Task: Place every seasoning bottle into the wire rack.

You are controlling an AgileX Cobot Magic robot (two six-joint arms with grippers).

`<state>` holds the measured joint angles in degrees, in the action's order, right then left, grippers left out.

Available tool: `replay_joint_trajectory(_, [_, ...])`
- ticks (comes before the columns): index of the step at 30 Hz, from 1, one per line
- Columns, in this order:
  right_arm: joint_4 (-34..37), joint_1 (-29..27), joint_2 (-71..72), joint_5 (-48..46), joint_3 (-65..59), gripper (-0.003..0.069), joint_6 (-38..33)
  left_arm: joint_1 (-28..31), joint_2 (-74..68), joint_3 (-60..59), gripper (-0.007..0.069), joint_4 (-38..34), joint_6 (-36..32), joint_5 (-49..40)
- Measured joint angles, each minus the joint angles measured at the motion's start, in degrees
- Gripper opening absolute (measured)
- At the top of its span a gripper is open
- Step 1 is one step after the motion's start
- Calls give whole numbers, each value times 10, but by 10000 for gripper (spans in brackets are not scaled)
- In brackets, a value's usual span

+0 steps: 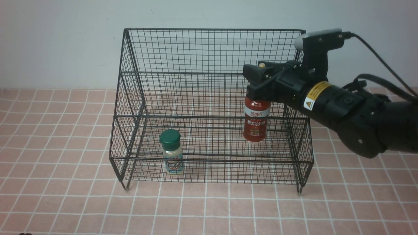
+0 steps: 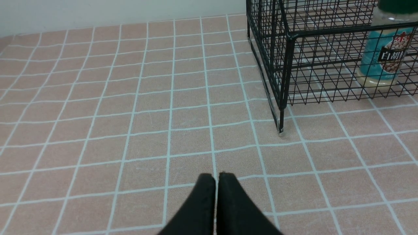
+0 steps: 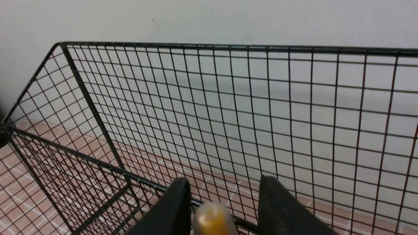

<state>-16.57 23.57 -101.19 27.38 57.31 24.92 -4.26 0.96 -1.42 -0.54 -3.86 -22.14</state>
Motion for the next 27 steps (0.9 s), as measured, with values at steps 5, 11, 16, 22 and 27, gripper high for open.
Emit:
replay_joint_trajectory(5, [0,0,0,-1,1,290,0,0,0,0,-7,0,0,0])
replay_joint_trajectory(11, [1,0,0,-1,2,340,0,0,0,0,-7,0,0,0])
replay_joint_trajectory(16, [1,0,2,-3,2,346,0,0,0,0,-7,0,0,0])
replay_joint_trajectory(22, [1,0,57,-56,2,347,0,0,0,0,-7,0,0,0])
replay_joint_trajectory(27, [1,0,144,-151,2,344,0,0,0,0,-7,0,0,0])
